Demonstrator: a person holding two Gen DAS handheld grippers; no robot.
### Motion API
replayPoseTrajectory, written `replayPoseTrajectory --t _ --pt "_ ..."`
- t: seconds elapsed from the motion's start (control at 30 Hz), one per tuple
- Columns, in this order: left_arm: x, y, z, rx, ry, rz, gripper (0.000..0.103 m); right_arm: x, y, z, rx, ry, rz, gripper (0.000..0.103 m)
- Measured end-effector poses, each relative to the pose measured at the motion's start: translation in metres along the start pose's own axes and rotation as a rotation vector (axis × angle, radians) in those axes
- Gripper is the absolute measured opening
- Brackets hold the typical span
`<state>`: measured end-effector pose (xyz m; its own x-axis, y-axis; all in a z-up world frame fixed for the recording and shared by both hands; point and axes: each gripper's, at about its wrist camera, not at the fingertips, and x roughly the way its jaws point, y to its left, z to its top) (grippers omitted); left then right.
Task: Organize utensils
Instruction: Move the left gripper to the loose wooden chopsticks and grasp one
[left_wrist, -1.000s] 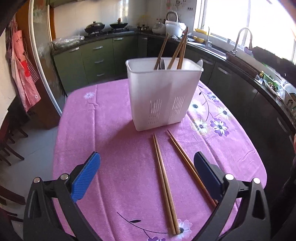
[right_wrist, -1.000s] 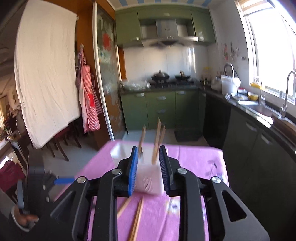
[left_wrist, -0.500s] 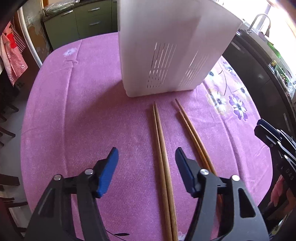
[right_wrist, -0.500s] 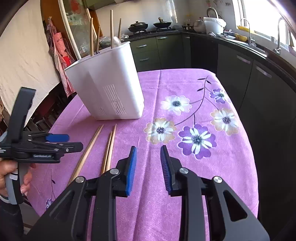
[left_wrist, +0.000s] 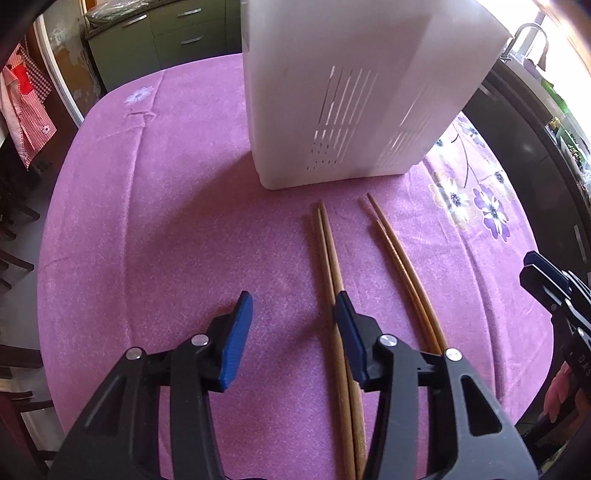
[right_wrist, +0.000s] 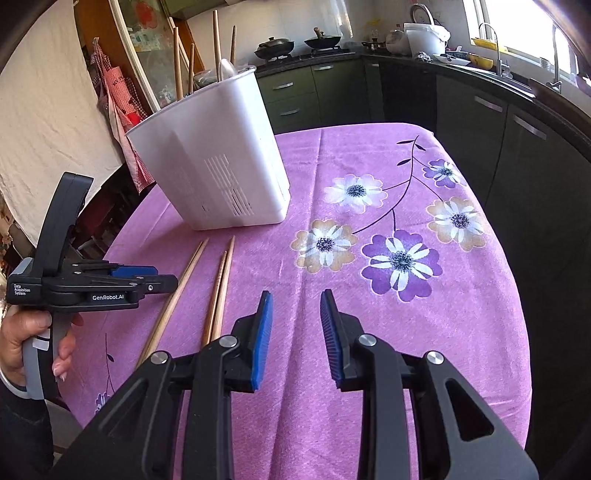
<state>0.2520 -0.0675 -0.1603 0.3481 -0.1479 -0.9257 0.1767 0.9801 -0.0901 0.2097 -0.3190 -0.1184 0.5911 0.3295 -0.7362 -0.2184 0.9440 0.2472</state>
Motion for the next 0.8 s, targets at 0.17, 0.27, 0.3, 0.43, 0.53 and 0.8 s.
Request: replayPoseTrajectory --t 0.17,0.27,0.3,0.43,0.53,0.8 --pt "0.003 -0.003 0.002 0.014 0.005 0.02 0.045 0.001 -0.001 0.0 0.006 0.007 0.003 0.027" --pt "0.007 -0.011 0.006 0.028 0.007 0.039 0.045 0.002 -0.001 -0.001 0.007 0.009 0.004 0.028" --pt "0.008 -0.014 0.007 0.029 0.007 0.047 0.045 0.002 -0.001 -0.001 0.006 0.01 0.006 0.028" --pt "0.012 -0.029 0.011 0.046 0.005 0.045 0.04 0.003 0.0 -0.001 0.006 0.013 0.011 0.03" --pt "0.014 -0.039 0.013 0.071 -0.002 0.069 0.024 0.005 -0.001 -0.001 0.011 0.018 0.014 0.03" --pt "0.014 -0.039 0.021 0.06 -0.003 0.048 0.005 0.003 -0.003 -0.002 0.02 0.015 0.017 0.03"
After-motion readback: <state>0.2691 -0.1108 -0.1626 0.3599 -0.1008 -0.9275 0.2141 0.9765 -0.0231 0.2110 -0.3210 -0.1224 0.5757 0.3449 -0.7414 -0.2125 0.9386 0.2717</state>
